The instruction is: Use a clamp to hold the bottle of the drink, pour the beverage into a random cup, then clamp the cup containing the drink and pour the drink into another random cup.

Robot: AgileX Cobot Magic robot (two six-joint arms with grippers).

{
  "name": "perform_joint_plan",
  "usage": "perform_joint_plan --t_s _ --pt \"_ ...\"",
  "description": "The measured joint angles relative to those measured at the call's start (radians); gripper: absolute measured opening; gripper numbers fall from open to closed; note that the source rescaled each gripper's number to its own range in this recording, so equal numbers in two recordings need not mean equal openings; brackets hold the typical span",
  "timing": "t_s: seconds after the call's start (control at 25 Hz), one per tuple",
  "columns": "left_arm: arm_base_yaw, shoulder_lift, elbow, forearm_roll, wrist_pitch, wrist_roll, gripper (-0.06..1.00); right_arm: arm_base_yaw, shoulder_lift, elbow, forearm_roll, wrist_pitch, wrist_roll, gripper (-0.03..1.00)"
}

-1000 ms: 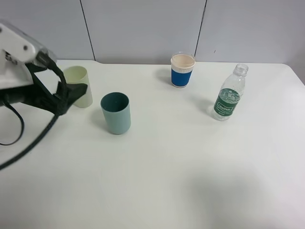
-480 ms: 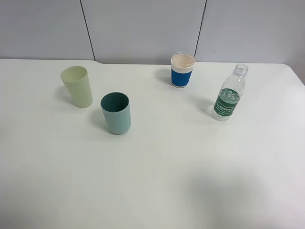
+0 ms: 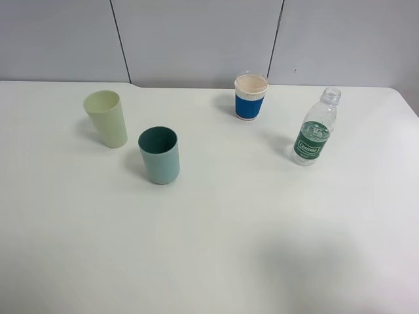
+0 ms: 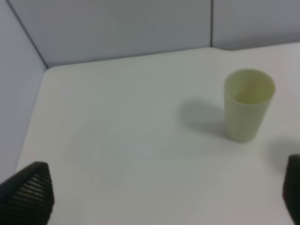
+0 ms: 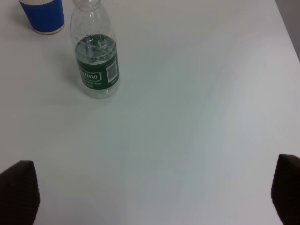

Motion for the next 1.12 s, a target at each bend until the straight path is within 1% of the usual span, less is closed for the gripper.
perform_joint_plan --t_s 0.16,0.28,0.36,0.48,0.64,0.88,1.12 --pt "0.059 -0.087 0.033 -0.043 0.005 0.000 0.99 0.000 0.000 0.000 0.000 0.000 0.000 0.99" --pt "0.086 -0.158 0.085 -0.085 0.011 0.000 0.99 0.000 0.000 0.000 0.000 0.000 0.000 0.99" --pt "0.095 -0.209 0.135 -0.126 0.014 0.000 0.99 0.000 0.000 0.000 0.000 0.000 0.000 0.99" --pt "0.097 -0.298 0.211 -0.161 0.030 0.000 0.99 0.000 0.000 0.000 0.000 0.000 0.000 0.99" --pt "0.097 -0.372 0.226 -0.162 0.028 -0.001 0.99 0.000 0.000 0.000 0.000 0.000 0.000 0.99" --pt "0.097 -0.374 0.226 -0.162 0.031 -0.001 0.99 0.000 0.000 0.000 0.000 0.000 0.000 0.99" --pt "0.097 -0.374 0.206 -0.162 0.131 -0.001 1.00 0.000 0.000 0.000 0.000 0.000 0.000 0.99"
